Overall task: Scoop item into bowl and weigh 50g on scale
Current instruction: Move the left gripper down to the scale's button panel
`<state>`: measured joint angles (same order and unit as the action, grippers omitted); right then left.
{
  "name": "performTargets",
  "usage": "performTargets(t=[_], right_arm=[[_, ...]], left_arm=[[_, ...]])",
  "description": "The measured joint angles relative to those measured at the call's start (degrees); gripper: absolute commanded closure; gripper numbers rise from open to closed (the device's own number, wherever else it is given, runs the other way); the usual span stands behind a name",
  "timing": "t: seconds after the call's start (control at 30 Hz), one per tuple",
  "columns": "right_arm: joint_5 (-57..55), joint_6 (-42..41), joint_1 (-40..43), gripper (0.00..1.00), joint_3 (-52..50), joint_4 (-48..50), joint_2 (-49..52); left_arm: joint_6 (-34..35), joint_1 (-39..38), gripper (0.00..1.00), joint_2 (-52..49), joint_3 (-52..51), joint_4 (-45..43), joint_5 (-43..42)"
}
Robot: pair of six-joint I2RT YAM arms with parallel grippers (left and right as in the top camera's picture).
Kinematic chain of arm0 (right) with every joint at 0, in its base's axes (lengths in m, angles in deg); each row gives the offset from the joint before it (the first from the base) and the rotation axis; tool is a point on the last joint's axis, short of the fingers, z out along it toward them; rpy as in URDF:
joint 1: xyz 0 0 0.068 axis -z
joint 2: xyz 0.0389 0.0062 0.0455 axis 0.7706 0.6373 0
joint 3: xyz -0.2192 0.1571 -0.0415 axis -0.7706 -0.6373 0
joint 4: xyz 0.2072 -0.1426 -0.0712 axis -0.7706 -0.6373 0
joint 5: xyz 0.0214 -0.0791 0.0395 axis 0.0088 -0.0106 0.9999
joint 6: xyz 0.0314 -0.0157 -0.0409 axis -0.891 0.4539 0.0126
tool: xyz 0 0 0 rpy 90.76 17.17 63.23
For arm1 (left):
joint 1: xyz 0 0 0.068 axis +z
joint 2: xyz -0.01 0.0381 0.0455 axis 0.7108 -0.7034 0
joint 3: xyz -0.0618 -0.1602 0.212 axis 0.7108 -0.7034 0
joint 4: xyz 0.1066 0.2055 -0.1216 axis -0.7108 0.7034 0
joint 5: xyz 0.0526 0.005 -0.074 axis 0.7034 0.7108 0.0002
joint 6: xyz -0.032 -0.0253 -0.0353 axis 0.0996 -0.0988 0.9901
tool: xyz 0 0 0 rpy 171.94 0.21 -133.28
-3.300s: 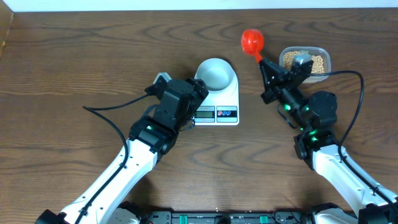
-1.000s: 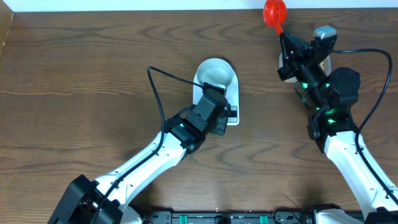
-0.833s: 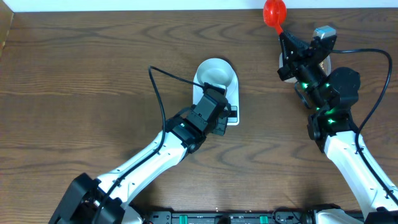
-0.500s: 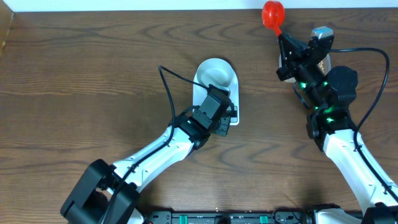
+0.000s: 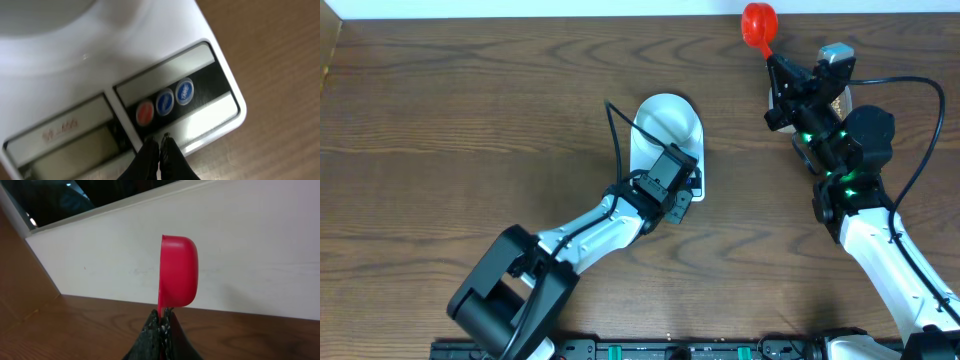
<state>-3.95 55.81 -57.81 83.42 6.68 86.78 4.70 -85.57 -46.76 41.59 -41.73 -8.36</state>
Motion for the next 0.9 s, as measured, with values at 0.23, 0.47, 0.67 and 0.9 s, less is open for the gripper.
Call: performTargets(t=[0.23, 0.47, 0.67, 0.9], right_arm=[[0.0, 0.2, 0.0, 0.99, 0.0, -0.8, 0.0], [0.0, 0.9, 0.0, 0.99, 0.0, -1.2, 0.0], [0.0, 1.1, 0.0, 0.99, 0.0, -1.2, 0.0], [0.0, 1.1, 0.0, 0.99, 0.0, -1.2, 0.0]], left_arm=[[-1.5, 2.4, 0.93, -0.6, 0.1, -4.2, 0.0], [-3.1, 2.7, 0.93, -0.7, 0.1, -5.6, -0.5], [-4.6, 2.3, 0.93, -0.7, 0.1, -5.6, -0.7], [-5.1, 1.9, 0.92, -0.8, 0.1, -5.5, -0.9]])
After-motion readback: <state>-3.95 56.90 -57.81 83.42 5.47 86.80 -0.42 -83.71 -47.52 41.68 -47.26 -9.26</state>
